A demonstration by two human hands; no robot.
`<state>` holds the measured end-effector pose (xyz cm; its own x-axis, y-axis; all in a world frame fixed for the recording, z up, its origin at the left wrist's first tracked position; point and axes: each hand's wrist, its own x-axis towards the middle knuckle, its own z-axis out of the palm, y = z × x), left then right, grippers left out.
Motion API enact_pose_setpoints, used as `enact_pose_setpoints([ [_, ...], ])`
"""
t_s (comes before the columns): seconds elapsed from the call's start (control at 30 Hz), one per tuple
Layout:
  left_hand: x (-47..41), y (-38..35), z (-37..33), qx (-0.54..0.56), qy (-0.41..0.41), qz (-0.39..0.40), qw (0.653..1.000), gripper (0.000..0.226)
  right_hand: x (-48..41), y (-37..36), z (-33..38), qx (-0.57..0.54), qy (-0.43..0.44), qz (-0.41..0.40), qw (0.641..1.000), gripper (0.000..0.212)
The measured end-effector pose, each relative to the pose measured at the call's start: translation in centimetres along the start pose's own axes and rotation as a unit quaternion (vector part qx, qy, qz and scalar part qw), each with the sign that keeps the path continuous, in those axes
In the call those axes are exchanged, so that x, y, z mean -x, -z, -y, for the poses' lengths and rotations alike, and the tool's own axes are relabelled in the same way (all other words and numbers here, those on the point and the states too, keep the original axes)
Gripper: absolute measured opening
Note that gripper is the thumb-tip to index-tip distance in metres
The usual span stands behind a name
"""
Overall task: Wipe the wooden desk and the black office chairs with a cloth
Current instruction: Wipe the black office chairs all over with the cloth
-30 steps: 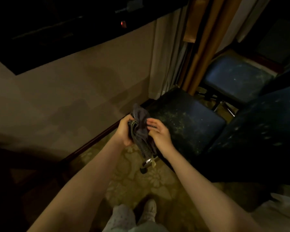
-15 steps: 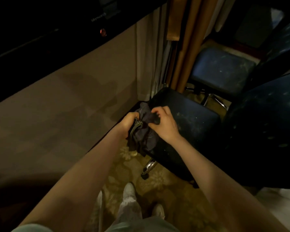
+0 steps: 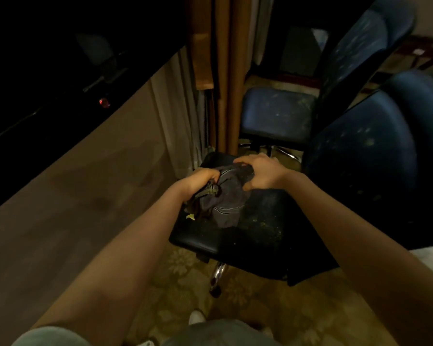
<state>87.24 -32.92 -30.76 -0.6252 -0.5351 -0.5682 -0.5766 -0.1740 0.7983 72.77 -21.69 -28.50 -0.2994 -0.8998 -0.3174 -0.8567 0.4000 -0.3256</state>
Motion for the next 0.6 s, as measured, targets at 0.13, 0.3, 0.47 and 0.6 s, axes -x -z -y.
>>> enact_pose_setpoints([
  [0.13,-0.1,-3.2,-2.2,0.027,-0.021,-0.011,0.999,0.03,2.2,2.3,-2.7,-0.012,-0.018,-0.037,0.999,0.057],
  [0.3,0.7,-9.0,-4.9,0.102,-0.05,-0.061,0.992,0.031,5.7,6.9,-6.9,0.111,-0.122,-0.023,0.986,0.052],
  [0.47,1.4,-14.9,-7.0,0.2,-0.042,-0.118,0.972,0.024,9.9,10.5,-11.0,0.18,-0.158,0.004,0.971,0.052],
  [0.6,1.6,-18.5,-8.9,0.245,-0.038,-0.131,0.96,0.014,12.6,10.9,-13.5,0.246,-0.199,-0.056,0.947,0.055],
])
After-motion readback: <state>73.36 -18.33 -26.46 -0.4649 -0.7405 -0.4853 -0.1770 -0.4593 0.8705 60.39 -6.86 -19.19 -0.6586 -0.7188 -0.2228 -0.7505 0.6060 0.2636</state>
